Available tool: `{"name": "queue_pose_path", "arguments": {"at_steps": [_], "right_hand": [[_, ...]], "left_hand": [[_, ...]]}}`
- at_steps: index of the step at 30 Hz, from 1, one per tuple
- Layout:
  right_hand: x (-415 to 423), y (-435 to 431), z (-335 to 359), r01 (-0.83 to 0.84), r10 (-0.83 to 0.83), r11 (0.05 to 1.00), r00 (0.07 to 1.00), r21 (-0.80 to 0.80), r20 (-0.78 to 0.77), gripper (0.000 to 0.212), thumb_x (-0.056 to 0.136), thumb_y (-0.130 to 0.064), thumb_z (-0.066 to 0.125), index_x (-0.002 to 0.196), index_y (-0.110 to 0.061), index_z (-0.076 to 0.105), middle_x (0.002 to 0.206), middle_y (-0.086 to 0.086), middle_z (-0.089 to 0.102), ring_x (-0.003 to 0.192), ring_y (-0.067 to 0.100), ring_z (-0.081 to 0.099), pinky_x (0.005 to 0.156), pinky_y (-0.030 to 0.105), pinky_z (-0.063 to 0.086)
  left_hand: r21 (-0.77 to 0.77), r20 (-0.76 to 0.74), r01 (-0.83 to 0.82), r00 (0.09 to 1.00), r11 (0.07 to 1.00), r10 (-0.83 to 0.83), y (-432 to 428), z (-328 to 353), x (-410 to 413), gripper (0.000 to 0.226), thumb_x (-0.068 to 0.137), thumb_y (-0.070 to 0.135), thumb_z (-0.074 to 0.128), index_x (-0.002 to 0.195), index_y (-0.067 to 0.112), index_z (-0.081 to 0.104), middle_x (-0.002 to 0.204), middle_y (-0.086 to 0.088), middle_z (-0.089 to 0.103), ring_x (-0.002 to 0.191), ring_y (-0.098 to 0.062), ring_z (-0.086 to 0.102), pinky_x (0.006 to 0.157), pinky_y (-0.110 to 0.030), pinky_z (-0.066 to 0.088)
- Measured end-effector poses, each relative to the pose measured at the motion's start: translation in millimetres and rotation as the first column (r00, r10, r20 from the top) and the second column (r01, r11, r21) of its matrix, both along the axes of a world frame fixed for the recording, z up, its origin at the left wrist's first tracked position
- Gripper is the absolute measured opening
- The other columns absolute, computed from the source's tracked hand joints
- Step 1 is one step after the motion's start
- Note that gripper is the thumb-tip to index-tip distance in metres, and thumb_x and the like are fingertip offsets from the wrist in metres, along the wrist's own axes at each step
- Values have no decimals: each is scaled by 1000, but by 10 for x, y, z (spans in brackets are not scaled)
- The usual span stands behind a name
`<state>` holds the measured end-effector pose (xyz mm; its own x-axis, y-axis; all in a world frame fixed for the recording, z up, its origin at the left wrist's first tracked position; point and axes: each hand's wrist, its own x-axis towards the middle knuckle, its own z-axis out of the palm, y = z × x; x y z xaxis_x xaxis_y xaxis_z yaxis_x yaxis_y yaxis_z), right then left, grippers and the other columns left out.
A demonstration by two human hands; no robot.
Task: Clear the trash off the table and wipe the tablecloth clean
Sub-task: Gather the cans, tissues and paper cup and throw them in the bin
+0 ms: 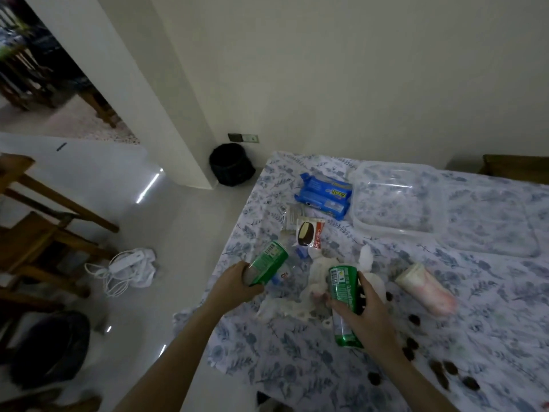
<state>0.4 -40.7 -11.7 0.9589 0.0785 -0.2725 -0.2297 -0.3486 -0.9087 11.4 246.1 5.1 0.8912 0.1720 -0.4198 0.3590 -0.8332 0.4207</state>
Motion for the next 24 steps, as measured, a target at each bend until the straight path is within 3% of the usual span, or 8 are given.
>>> {"name": "queue_pose_path", "arguments": {"at_steps": [6,8,11,13,16,20,24], "right_hand": [[110,98,-46,195,-195,981,980,-6,-37,70,78,-31,74,139,-26,40,118,-1,58,103,21,60,80,31,48],[88,163,-24,264,-265,964,964,-34,-32,70,80,-27,73,141,-25,38,117,-2,57,99,19,58,76,27,46],[-11,397,29,307,-308,949,952,-73,5,67,83,-24,71,140,-26,36,112,-5,54,91,13,55,71,17,42],[-73,606,51,316,-317,944,948,-96,3,63,82,-26,71,134,-32,36,106,-8,54,84,4,54,71,16,41],[-145,904,11,328,-334,936,942,-123,-27,71,80,-30,72,140,-29,34,112,-6,55,89,9,56,72,16,42],[-188,1143,-20,358,-365,925,931,-129,-35,74,81,-28,72,143,-24,33,112,-8,54,87,-4,52,70,11,41],[-231,1154,-50,402,-418,898,906,-177,-65,84,79,-37,72,147,-21,27,137,5,50,117,26,53,95,44,48]], "left_hand": [[-193,-120,119,982,974,-143,119,-181,250,74,66,40,83,124,17,44,122,-6,53,100,-17,55,71,-19,44],[-228,-107,149,978,962,-177,157,-270,322,84,67,41,83,133,17,37,130,-5,51,105,-16,52,73,-19,42],[-340,-106,119,981,933,-164,235,-366,445,106,67,40,82,149,17,19,148,-4,39,123,-20,48,92,-25,41],[-443,-166,92,969,892,-182,288,-395,520,111,66,37,83,151,18,15,151,-4,36,122,-19,49,94,-27,45],[-518,-260,67,938,853,-231,358,-411,556,126,52,49,82,152,24,10,154,0,31,126,-20,48,101,-37,48],[-438,-271,113,929,892,-251,303,-453,521,138,40,62,77,152,28,3,160,-1,19,142,-23,28,112,-42,36],[-187,-346,243,890,952,-295,131,-492,454,135,47,69,74,147,44,-14,160,-18,5,147,-38,7,116,-59,17]]}}
